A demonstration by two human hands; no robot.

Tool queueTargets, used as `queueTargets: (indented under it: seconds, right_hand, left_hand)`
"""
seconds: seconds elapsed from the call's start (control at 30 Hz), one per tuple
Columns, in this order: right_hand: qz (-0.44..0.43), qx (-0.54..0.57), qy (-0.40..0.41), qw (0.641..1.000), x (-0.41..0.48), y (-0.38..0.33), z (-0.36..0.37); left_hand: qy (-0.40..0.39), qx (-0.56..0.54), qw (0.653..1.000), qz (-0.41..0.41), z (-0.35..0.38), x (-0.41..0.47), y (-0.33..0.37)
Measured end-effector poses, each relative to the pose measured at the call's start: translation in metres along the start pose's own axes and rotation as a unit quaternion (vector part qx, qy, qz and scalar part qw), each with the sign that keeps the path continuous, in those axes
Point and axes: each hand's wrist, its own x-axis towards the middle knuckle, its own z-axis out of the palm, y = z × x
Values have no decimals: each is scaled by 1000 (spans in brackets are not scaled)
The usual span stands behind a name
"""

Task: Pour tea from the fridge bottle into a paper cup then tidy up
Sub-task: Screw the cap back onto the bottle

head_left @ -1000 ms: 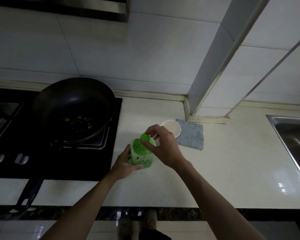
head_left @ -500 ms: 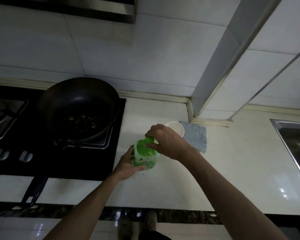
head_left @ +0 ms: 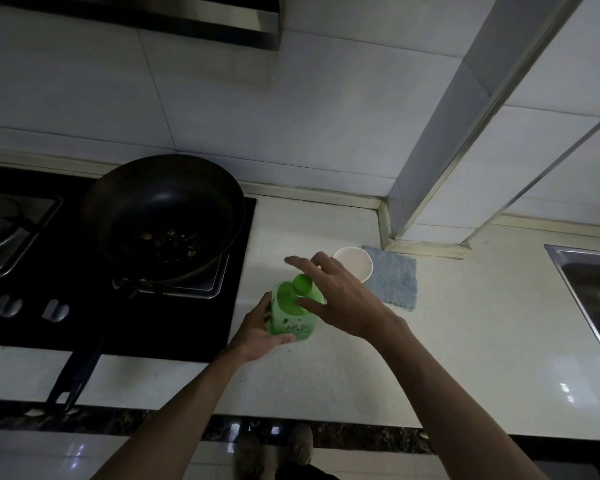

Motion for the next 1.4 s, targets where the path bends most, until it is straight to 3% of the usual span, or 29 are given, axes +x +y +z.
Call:
queueTargets:
  seconds: [0.2, 0.37, 0.43, 0.5, 0.57, 0.7, 1.1, 1.27, 1.4]
  right_hand:
    - [7, -27, -28, 999, 5, 1, -5]
    - [75, -97, 40, 992, 12, 2, 2]
    - [91, -69, 67, 991, 9, 4, 0]
    - [77, 0, 63, 995, 5, 5, -7]
    - [30, 37, 3, 999, 2, 7, -14]
    - [-24, 2, -39, 999, 6, 10, -12]
    - [51, -74, 85, 992, 20, 1, 15]
    - [-12, -5, -25, 1000, 13, 15, -2]
    - [-56, 15, -7, 998, 11, 21, 0]
  left_hand:
    - [-2, 0, 1000, -3, 0, 1, -1]
    - [-9, 2, 1000, 3, -2, 2, -3]
    - [-14, 2, 1000, 9, -2, 3, -4]
    - [-14, 1, 1000, 8, -3, 3, -4]
    - [-13, 0, 1000, 6, -3, 3, -4]
    - [-12, 4, 1000, 0, -3, 2, -3]
    - [-31, 0, 999, 20, -4, 2, -2]
    - [-30, -4, 999, 10, -5, 4, -2]
    - [-26, -2, 1000, 16, -5, 5, -5]
